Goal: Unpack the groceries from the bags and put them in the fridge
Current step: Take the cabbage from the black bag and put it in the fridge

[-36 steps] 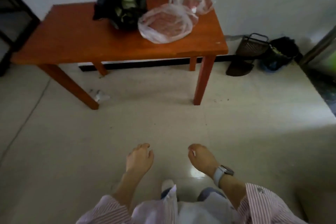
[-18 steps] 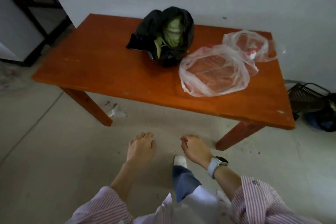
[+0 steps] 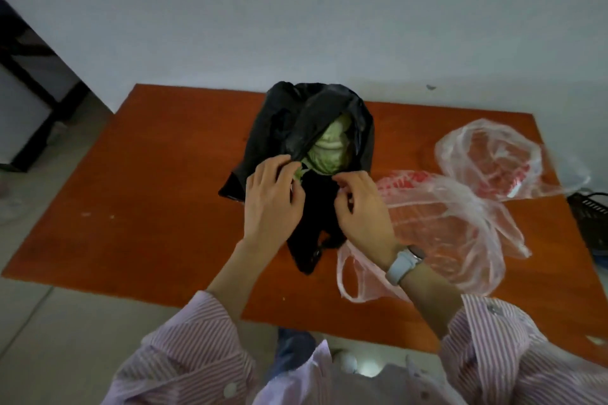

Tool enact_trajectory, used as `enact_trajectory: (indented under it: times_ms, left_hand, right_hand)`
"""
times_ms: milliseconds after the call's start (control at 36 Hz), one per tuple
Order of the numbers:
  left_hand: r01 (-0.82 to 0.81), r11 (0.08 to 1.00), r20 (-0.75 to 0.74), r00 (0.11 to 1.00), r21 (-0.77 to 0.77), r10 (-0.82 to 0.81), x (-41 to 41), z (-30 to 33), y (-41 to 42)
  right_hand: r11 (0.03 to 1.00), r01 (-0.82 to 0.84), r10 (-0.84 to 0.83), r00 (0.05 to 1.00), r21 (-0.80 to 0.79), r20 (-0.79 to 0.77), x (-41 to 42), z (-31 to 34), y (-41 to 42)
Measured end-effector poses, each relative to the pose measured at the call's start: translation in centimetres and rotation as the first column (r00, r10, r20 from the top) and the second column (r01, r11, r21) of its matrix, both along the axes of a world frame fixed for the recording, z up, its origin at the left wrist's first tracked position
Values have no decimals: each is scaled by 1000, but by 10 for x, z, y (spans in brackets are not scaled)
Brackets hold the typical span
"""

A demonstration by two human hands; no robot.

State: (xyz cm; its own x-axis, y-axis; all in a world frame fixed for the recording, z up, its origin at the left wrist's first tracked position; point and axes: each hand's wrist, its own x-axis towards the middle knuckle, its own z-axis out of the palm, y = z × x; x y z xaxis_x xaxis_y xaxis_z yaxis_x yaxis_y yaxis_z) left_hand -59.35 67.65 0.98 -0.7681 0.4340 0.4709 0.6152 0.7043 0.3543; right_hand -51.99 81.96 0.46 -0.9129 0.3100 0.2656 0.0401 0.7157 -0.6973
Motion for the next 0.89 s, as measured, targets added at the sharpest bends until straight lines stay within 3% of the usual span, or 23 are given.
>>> enact_trajectory:
  times_ms: [83,194,278,361,444,528,667,778,889]
  left_hand:
    - [99,987,19,995,-129,-98,-54,-1,21]
    - [211,911,249,960,-354,-126,-121,-10,46]
    - [287,863,409,907,-417,-104,-157,-19,63]
    - [339,887,519,843,-312,-140,-179,-24,75]
    - [389,918,527,797,-74,-295,-205,-29,76]
    - [300,941,627,705,159,-331,-237,-30,79]
    - [206,916,730,554,345,-400,-264,-28,108]
    - [370,862,601,618,345,-506,-274,-32,116]
    - [522,853,321,813,-32,-485,-282,-34,119]
  right_hand:
    - [996,89,-90,996,26,28,-45,-7,12]
    - [955,266,-283,950,135,133,-95,-23,31]
    - [941,312,-335,914,133,227,-120,-28,46]
    - [958,281,-286,910,62,299,-135,-31,62]
    - [967,248,-253,914,59,318,-143,-34,78]
    - [970,230,-242,930,77,277,-149,-36,96]
    - [984,176,-162,954,-35,251,-175,-31,138]
    - [955,278,-248,939,-101,238,-196,-28,176]
    - [904,377,-347,922,-202,169,-206,-33,190]
